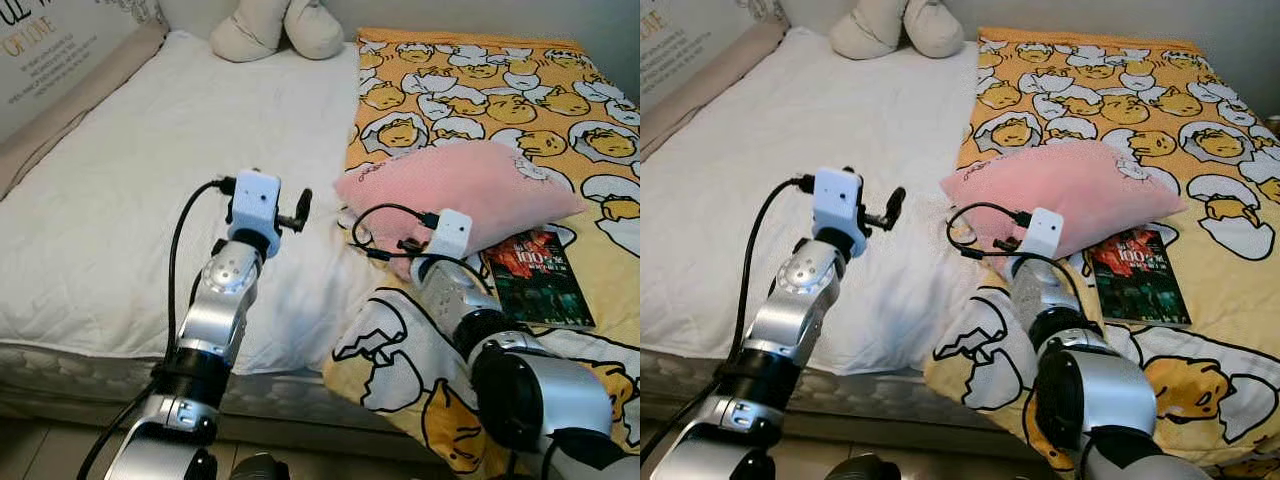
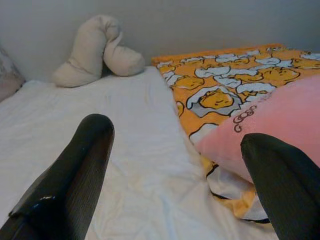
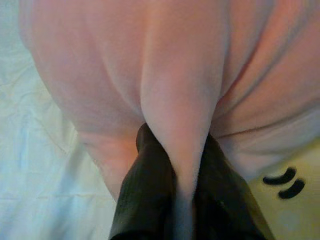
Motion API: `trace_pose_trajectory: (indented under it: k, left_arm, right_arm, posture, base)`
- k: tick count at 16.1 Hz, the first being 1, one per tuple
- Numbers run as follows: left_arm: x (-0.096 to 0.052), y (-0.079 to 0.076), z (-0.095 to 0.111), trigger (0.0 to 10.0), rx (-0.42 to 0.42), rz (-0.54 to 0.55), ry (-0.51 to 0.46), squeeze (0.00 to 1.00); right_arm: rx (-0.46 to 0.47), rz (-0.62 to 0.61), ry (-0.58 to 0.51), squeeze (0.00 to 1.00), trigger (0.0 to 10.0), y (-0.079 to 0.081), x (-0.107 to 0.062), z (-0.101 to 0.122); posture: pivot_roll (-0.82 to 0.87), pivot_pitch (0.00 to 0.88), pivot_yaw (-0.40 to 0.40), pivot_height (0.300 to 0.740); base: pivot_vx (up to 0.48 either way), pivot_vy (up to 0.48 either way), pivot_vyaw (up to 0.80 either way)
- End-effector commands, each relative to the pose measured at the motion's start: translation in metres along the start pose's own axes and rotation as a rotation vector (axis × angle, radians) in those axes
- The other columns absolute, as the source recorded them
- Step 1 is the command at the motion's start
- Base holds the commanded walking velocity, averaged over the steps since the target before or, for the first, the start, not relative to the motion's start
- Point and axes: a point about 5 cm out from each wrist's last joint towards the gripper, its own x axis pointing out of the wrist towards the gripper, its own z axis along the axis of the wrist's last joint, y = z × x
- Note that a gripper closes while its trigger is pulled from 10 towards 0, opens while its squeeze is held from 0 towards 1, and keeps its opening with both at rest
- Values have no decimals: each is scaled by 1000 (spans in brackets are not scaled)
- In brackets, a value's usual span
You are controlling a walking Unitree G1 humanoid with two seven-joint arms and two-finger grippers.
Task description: Clean up the room
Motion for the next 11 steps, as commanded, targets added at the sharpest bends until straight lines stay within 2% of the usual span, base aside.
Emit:
trace_pose_trajectory:
  k: [1, 2, 4, 5, 6, 8, 10, 11]
  left_arm:
    - [0, -7, -5, 10000, -2, -42, 25, 0]
    - [0, -9, -6, 10000, -7, -58, 32, 0]
    - [-4, -19, -20, 10000, -34, -121, 107, 0]
    - [-4, -21, -22, 10000, -34, -126, 111, 0]
    - [-5, -22, -23, 10000, -30, -129, 110, 0]
    - [-3, -26, -23, 10000, -27, -135, 110, 0]
    - [0, -27, -21, 10000, -24, -140, 104, 0]
    - [1, -28, -21, 10000, -24, -141, 104, 0]
  right_arm:
    - [-54, -5, 6, 0, 0, -11, -1, -2]
    - [-68, 0, -5, 0, 0, -14, -1, 1]
    - [-140, 4, -67, 0, 0, -34, -2, 23]
    - [-160, 0, -83, 0, 0, -40, -3, 30]
    - [-200, -11, -109, 0, 0, -50, -4, 40]
    - [-319, -72, -167, 0, 0, -79, -12, 66]
    - [-419, -107, -239, 0, 0, -105, -24, 101]
    - [-436, -116, -253, 0, 0, -110, -27, 107]
  posture:
    - [33, 0, 43, 731]
    - [31, 0, 42, 731]
    - [2, 0, 40, 731]
    - [-3, 0, 39, 731]
    - [-11, 0, 38, 731]
    - [-30, 0, 38, 731]
    - [-48, 0, 40, 731]
    - [-52, 0, 40, 731]
  base:
    - [0, 0, 0]
    - [0, 0, 0]
    - [0, 0, 0]
    - [0, 0, 0]
    - [0, 0, 0]
    - [0, 0, 0]
    - [0, 0, 0]
    - [0, 0, 0]
